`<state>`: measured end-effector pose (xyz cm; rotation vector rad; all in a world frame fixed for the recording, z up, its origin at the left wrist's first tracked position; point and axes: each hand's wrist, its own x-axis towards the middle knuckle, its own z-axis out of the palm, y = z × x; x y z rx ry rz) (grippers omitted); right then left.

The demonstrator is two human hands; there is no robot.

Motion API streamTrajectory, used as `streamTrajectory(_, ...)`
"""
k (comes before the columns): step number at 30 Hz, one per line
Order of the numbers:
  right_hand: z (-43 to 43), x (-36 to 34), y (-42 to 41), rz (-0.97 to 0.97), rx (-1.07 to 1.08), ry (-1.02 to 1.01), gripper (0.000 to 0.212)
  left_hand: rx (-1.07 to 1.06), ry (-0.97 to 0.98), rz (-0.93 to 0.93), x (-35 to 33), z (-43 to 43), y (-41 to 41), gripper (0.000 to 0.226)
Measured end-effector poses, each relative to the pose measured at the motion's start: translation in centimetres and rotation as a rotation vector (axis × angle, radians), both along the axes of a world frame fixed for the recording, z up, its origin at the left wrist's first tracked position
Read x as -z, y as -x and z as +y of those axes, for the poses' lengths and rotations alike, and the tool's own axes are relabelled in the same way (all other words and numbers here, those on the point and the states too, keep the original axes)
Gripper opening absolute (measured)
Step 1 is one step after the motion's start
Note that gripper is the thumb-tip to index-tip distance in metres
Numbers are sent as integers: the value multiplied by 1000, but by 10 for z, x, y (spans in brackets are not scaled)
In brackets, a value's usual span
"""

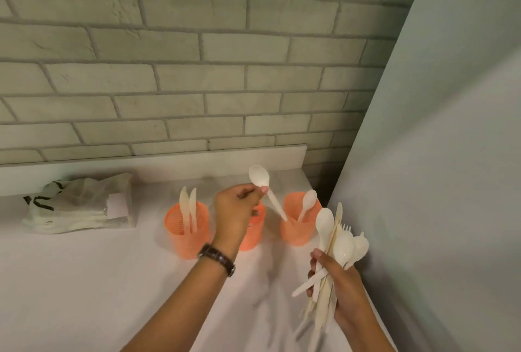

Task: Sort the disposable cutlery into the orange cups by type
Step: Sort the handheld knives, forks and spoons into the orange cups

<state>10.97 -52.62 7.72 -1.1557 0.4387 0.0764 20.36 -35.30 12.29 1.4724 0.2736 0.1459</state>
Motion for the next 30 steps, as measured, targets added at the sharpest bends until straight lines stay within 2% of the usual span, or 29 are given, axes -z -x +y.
streamTrajectory(1, -4, 0, -1, 0, 10, -5, 11, 20, -10, -11, 1, -15, -9, 3)
streamTrajectory(4, -8, -2, -6, -3, -2, -12, 10, 64, -8, -1, 11, -49, -30, 12)
streamTrajectory(7, -9, -5, -10, 7, -12, -31, 12, 114, -32, 32, 23, -65, -43, 5)
streamTrajectory(11, -10, -6, -15, 12, -37, -46, 13, 191, -86, 93, 26, -65, -39, 28)
streamTrajectory(14, -11, -5, -20, 22, -37, -47, 12, 271, -196, 99, 17, -59, -18, 19)
streamTrajectory(17, -10, -4, -25, 16, -55, -52, 18, 460, -277, 180, 12, -53, 2, 25)
streamTrajectory(20, -8, -3, -28, 16, -108, -33, 26, 583, -285, 201, 12, -48, 13, 15)
streamTrajectory(26, -7, 1, -31, 13, -148, -22, 33, 554, -239, 222, 10, -43, 7, 2)
streamTrajectory(30, -14, 6, -35, -1, -87, -49, 24, 338, -69, 180, 1, -40, -11, 1)
